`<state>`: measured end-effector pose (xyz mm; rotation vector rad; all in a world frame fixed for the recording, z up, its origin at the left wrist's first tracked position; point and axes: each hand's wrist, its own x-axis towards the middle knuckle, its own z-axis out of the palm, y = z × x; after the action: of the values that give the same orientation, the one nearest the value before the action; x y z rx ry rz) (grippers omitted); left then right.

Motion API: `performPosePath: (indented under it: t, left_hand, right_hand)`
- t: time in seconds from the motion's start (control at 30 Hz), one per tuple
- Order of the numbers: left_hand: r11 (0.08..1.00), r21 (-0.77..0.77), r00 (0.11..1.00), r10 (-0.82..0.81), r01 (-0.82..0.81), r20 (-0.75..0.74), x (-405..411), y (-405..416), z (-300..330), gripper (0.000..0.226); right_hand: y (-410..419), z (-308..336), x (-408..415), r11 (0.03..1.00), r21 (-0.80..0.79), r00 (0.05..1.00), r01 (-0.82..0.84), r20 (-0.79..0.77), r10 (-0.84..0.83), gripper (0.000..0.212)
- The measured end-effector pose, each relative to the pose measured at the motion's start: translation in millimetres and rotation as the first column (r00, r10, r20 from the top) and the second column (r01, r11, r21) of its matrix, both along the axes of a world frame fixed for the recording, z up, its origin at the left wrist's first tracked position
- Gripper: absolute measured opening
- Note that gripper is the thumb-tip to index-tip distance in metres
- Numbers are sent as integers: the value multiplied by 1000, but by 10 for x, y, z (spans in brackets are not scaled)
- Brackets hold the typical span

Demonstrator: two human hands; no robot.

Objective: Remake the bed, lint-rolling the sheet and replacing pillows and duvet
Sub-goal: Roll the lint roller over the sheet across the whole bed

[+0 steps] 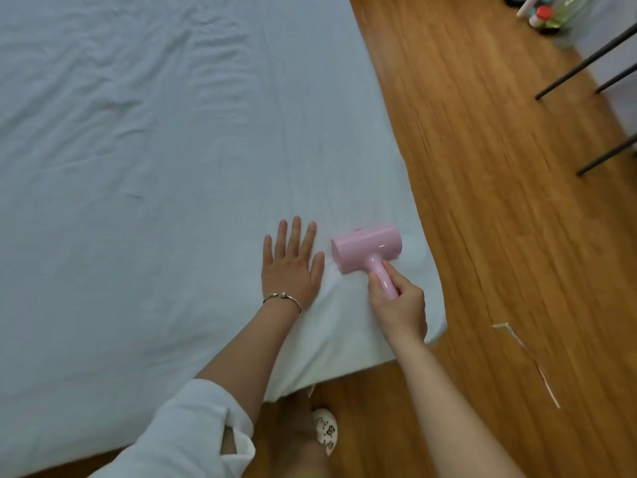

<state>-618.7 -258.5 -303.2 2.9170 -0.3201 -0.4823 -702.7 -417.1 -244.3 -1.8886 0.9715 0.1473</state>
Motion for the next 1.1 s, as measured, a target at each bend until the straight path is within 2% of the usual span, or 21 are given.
performPosePath:
  t: [0.2,0.33,0.4,0.47,0.53,0.57,0.7,0.8,0.93,1.1]
  left_hand:
    - [997,11,997,-81,81,-15,-1012,87,-39,71]
    - [982,49,974,-175,184,-145,-1397,184,75,68]
    - [973,17,957,-223,230,-183,-1398,233,223,62]
    - [970,-65,949,-242,234,-203,-1304,293,395,57]
    - [968,-142,949,-232,205,-213,-1153,379,543,54]
    - [969,-147,951,-226,198,-210,-1063,435,601,54]
    - [991,-85,976,-117,103,-182,-623,725,738,55]
    - [998,-69,985,-20,8,-173,-201,978,783,54]
    - [999,-27,987,33,-38,-154,573,1339,748,55]
    - [996,-6,989,87,-88,-123,1881,1696,620,59]
  right_hand:
    - [-65,96,-1231,996,37,997,78,-17,-77,28]
    - [-159,215,-1515,998,40,997,53,-56,-51,23]
    - [-173,290,-1549,999,30,997,39,-72,-37,12]
    - [-131,382,-1550,999,9,998,42,-48,-42,18]
    - [-38,512,-1481,998,12,998,62,-2,-62,12]
    - [22,582,-1409,997,26,998,67,20,-67,8]
    - [354,827,-910,998,55,997,-9,74,4,28]
    - [615,920,-358,996,71,996,-50,79,44,22]
    - [936,885,578,994,69,994,-82,79,76,32]
    - [1266,731,1980,990,88,989,-114,104,105,27]
